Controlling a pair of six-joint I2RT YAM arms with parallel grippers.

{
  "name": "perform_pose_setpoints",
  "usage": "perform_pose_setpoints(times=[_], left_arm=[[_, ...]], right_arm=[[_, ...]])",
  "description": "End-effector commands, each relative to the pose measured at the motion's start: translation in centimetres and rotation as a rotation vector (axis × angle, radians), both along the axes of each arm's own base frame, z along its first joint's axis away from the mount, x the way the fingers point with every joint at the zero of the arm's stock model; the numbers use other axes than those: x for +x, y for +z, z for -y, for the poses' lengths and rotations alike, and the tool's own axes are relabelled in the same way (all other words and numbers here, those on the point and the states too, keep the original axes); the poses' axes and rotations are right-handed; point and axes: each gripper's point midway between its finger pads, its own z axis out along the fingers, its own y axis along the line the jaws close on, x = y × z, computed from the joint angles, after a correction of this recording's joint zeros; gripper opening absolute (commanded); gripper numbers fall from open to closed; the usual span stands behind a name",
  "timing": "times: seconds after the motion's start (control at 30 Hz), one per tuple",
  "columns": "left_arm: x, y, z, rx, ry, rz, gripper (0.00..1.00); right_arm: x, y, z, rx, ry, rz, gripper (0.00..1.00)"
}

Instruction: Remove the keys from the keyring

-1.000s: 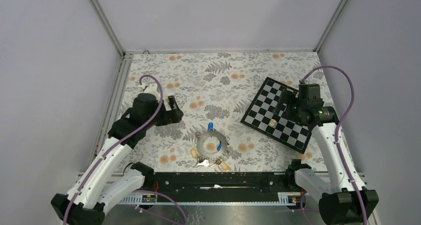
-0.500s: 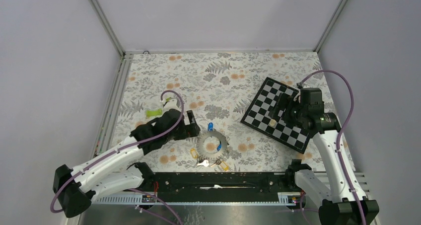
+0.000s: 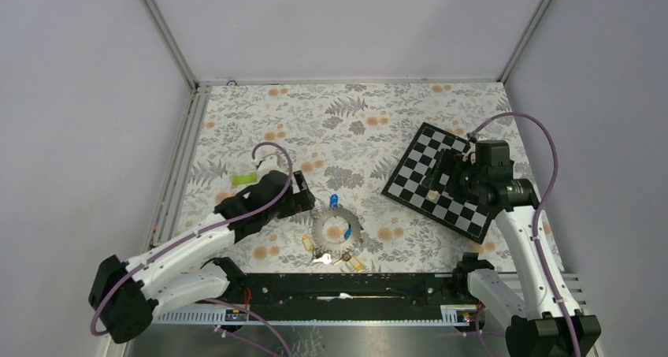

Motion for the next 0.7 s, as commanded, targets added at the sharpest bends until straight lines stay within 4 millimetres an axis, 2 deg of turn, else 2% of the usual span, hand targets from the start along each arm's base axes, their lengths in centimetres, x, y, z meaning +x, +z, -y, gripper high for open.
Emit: perform_pose_setpoints(times=[0.0,0.13,0.23,0.4,0.43,0.53,0.67], left_arm=[[1.3,2.1,3.3,0.020,-0.129,0.074,0.99],[1.5,1.5,5.9,0.058,-0.165,0.063,0.99],[2.5,0.2,6.5,0.102,-0.135,0.028,0.98],[4.5,-0.9,8.0,0.167,-0.120,0.002,0.92],[4.8,-1.7,8.3,0.189,-0.123,-0.014,0.90],[5.5,-2.8,9.2,0.217,-0.132,-0.041,0.86],[5.9,-4.2,9.9,0.249,-0.141,-0.077,0.73]], right_arm=[[0.3,0.4,-0.7,0.038,0.018,0.012,0.99],[0.1,0.4,-0.7,0.043,0.016,0.016,0.99],[-0.2,0.4,-0.6,0.034,0.016,0.016,0.99],[-0.6,0.3,-0.6,0.038,0.019,0.031,0.99],[-0.6,0.3,-0.7,0.041,0.022,0.027,0.99],[-0.6,0.2,-0.7,0.043,0.025,0.024,0.99],[-0.6,0.2,-0.8,0.043,0.027,0.025,0.99]])
